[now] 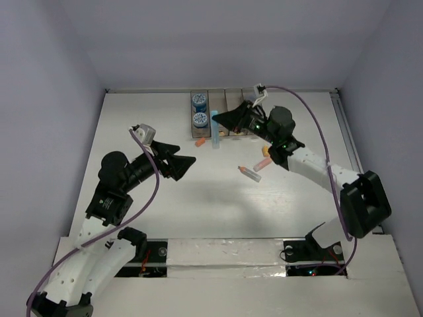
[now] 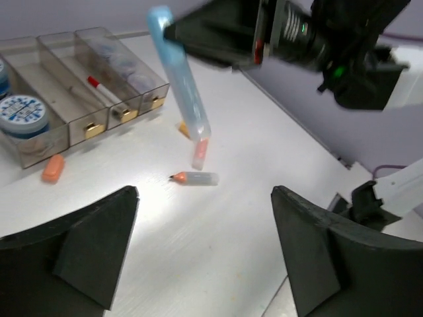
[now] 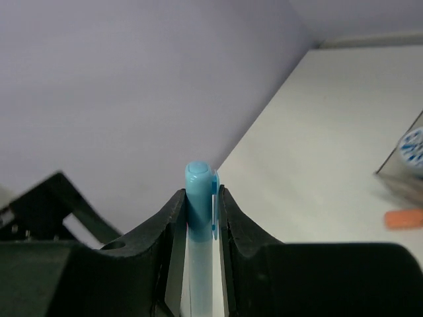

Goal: Sort the stationery into containers
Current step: Place the pen in the storage box.

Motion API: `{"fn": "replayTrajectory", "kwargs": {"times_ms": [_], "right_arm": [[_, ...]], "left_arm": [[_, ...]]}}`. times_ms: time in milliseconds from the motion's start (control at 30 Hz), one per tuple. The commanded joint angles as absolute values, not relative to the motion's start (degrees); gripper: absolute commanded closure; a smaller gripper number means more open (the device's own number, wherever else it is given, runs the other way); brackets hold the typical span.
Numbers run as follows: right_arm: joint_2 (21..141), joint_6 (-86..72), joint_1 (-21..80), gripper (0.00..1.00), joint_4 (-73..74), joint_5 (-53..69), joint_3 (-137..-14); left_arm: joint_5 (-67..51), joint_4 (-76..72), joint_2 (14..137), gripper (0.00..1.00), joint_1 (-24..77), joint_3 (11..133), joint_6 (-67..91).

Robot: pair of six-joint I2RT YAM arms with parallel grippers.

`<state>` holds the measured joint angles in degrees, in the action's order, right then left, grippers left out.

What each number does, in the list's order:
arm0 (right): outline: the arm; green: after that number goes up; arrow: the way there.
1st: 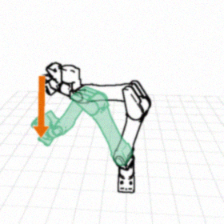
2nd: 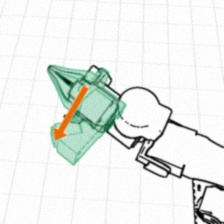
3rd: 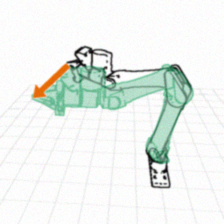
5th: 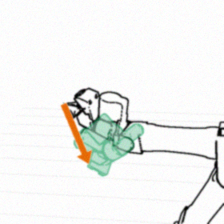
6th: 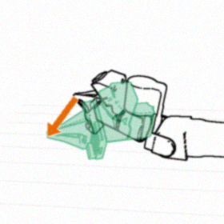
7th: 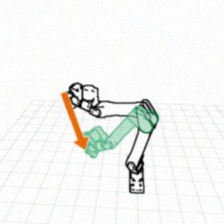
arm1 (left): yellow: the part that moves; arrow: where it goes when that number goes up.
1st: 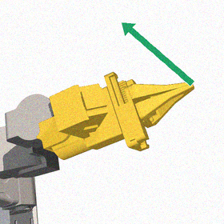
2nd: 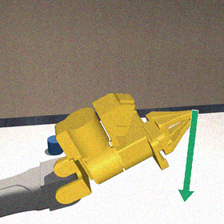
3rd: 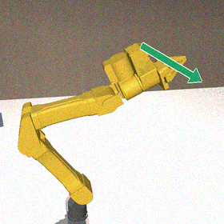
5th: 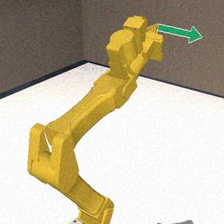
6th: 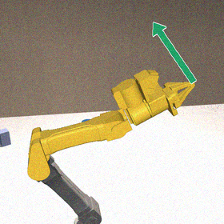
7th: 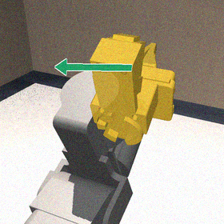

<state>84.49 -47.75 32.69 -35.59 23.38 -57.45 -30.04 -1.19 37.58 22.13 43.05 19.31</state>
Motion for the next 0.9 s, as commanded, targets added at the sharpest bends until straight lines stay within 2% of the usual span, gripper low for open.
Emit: {"fn": "replayTrajectory", "kwargs": {"times_ms": [0,100,133,167,200,367,667,733,767,833,867], "right_arm": [[90.51,-42.99,28.49,1.00,-28.59,23.20,-65.64],[98.42,-38.77,26.20,1.00,-23.39,22.86,-74.07],[100.18,-36.85,25.23,1.00,-21.29,22.33,-75.92],[104.11,-35.70,25.22,1.00,-19.96,22.15,-80.37],[106.06,-34.55,24.53,1.00,-18.30,22.32,-83.03],[116.35,-29.45,23.99,1.00,-12.04,19.52,-95.78],[133.76,-29.09,22.32,0.99,-6.69,16.53,-113.98],[135.26,-28.65,22.32,0.92,-5.54,16.78,-115.39],[136.31,-28.48,22.32,0.80,-5.54,17.31,-116.44],[137.02,-28.56,22.32,0.64,-5.01,17.75,-117.50],[137.28,-28.56,22.32,0.50,-4.84,17.84,-118.38]], "left_arm": [[-24.88,-0.09,35.34,0.17,22.15,39.56,15.47],[-22.07,2.62,34.72,0.16,22.15,39.90,14.42],[-21.19,2.90,34.63,0.13,22.15,39.82,14.33],[-20.83,2.90,34.45,0.02,22.15,39.73,14.33],[-20.31,3.42,34.37,0.01,22.15,39.90,14.33],[-13.98,5.88,34.19,0.01,23.82,41.13,13.10],[-13.01,6.33,33.84,0.01,26.37,41.40,12.57],[-12.83,6.33,33.66,0.01,26.37,41.48,12.48],[-12.92,6.24,33.75,0.01,26.37,41.57,12.39],[-12.75,6.24,33.66,0.01,26.37,41.57,12.39],[-12.74,6.33,33.66,0.01,26.37,41.57,12.39]]}}
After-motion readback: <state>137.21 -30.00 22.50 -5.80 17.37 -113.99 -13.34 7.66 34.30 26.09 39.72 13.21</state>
